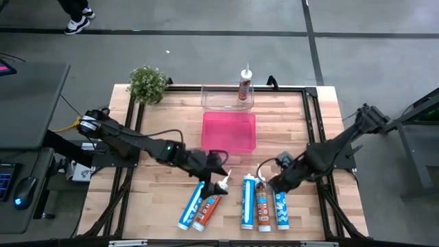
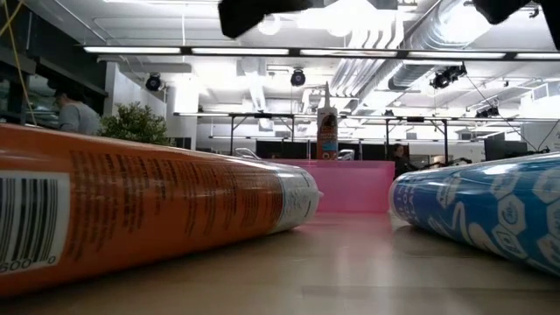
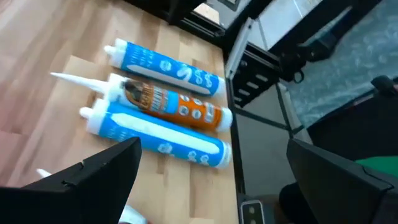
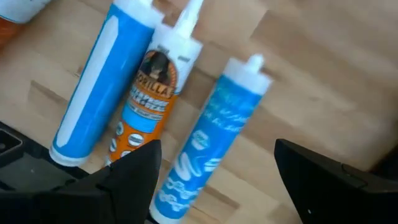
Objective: Pick & place silicon tubes, Sealant and Lysol wipes
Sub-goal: Put the right orange sealant into the transparent container
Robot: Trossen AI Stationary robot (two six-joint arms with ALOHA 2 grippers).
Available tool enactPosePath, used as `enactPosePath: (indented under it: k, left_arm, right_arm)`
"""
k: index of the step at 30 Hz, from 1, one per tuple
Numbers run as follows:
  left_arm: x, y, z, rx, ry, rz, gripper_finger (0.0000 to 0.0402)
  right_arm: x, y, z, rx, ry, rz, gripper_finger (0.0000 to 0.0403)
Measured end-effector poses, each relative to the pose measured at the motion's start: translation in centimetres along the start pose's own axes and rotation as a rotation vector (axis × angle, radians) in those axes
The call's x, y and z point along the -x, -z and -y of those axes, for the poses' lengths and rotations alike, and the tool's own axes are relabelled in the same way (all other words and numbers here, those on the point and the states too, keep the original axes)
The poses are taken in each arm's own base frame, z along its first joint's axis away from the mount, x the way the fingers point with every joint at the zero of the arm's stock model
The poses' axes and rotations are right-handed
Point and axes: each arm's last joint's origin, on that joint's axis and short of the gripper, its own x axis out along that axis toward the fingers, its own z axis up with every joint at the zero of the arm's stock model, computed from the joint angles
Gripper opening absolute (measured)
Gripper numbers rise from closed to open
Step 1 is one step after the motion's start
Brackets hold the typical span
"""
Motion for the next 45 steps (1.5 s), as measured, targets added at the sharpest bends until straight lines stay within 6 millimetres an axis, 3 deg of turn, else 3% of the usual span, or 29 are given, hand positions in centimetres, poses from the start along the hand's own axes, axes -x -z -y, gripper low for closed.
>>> enactPosePath:
  k: [9, 16, 25, 37, 45]
  left_arm:
    - [0.0, 1.9, 2.7, -0.053, 0.015, -0.010, 0.0397]
    - [0.2, 3.1, 4.3, -0.060, 0.012, -0.007, 0.0397]
    - [0.4, 4.3, 5.8, -0.082, 0.009, -0.001, 0.0397]
    - [0.4, 4.5, 5.9, -0.063, 0.010, -0.004, 0.0397]
    - [0.4, 4.5, 5.9, -0.063, 0.000, 0.004, 0.0397]
  right_arm:
    - [-5.3, 1.0, -3.4, -0.147, 0.012, 0.000, 0.0309]
    - [-8.0, 1.1, -4.4, -0.219, 0.043, 0.005, 0.0309]
    - [-9.4, 0.3, -5.1, -0.243, 0.029, 0.001, 0.0309]
    - [-9.7, -1.2, -5.1, -0.254, 0.049, 0.029, 0.0309]
    - [-11.8, -1.2, -5.5, -0.235, 0.085, 0.010, 0.0309]
